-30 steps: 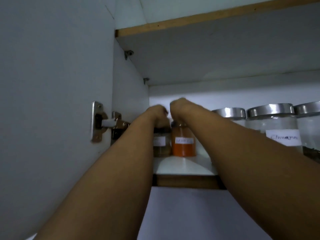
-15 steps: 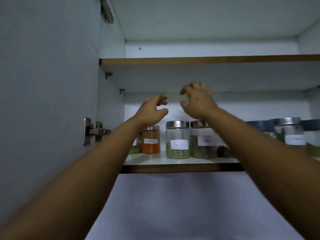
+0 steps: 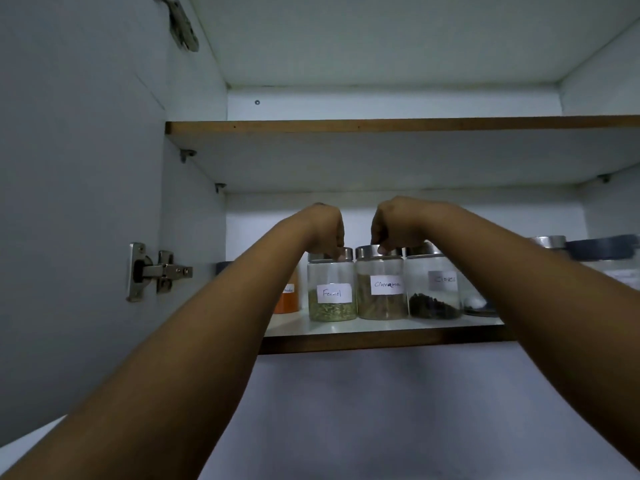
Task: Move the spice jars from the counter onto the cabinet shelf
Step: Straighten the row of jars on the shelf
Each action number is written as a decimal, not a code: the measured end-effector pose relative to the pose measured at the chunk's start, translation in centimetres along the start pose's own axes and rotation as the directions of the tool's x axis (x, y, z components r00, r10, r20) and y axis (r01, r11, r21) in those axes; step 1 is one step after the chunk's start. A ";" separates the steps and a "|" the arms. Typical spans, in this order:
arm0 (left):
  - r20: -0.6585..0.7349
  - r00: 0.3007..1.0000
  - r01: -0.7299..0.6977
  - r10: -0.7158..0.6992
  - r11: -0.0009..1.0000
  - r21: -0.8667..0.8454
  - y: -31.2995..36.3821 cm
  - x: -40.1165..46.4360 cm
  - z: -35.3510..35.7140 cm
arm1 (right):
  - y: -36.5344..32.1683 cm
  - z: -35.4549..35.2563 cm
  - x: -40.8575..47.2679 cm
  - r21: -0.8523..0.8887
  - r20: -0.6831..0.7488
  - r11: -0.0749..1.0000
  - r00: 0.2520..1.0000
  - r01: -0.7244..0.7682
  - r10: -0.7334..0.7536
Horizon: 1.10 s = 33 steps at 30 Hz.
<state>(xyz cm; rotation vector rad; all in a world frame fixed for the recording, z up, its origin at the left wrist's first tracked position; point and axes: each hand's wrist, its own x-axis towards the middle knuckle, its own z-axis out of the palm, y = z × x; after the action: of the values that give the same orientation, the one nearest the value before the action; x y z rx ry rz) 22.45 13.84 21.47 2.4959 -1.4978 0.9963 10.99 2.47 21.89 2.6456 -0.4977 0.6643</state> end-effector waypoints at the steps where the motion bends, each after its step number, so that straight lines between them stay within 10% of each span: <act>1: 0.006 1.000 0.014 -0.014 1.000 -0.005 -0.1 0.5 0.3 | -0.2 0.4 0.7 -0.031 -0.005 0.999 1.000 -0.008 0.008; 9: 0.056 0.992 0.113 -0.116 0.992 0.049 -2.2 5.2 5.0 | -1.7 4.5 7.9 -0.206 0.024 0.977 0.998 -0.057 0.063; 21: 0.000 0.984 0.164 -0.176 0.919 -0.358 -6.1 6.7 8.1 | -2.0 6.3 13.1 -0.278 0.075 0.955 0.989 -0.099 0.124; 33: 0.007 0.988 0.149 -0.153 0.954 -0.258 -6.4 6.6 7.8 | -0.9 7.5 13.0 -0.172 0.090 0.985 0.996 -0.011 0.027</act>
<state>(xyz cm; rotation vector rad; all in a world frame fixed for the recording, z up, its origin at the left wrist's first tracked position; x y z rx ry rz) 33.54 9.29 20.64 2.3707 -1.3132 0.7387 24.96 -3.10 22.07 2.5205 -0.5804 0.4830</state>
